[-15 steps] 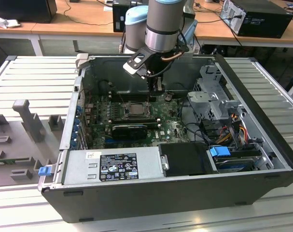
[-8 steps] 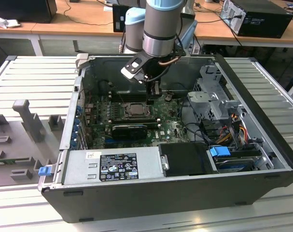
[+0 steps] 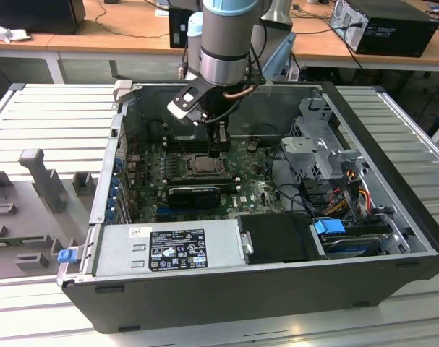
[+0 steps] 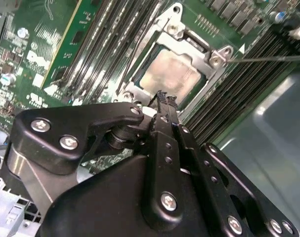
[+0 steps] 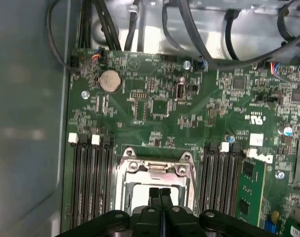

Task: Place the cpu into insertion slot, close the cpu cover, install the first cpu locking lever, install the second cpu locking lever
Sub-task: 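Close the cpu cover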

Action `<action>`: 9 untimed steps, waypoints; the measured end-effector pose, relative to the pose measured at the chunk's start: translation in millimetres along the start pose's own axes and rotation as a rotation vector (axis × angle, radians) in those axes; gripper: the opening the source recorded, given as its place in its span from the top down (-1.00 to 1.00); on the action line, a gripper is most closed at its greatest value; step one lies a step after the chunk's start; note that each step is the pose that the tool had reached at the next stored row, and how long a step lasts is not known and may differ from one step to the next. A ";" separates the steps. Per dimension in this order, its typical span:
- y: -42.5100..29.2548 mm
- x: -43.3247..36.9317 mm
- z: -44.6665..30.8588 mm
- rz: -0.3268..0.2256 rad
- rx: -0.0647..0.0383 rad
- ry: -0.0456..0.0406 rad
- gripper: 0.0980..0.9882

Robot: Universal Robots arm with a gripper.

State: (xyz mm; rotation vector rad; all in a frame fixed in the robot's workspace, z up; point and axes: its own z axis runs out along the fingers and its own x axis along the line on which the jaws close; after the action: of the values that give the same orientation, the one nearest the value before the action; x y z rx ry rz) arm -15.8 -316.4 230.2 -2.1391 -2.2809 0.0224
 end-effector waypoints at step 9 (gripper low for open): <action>-14.7 1.0 0.4 0.000 0.000 0.0001 0.98</action>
State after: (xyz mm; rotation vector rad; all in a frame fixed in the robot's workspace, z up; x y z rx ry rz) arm -30.6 -316.3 230.1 -2.1390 -2.2809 0.0222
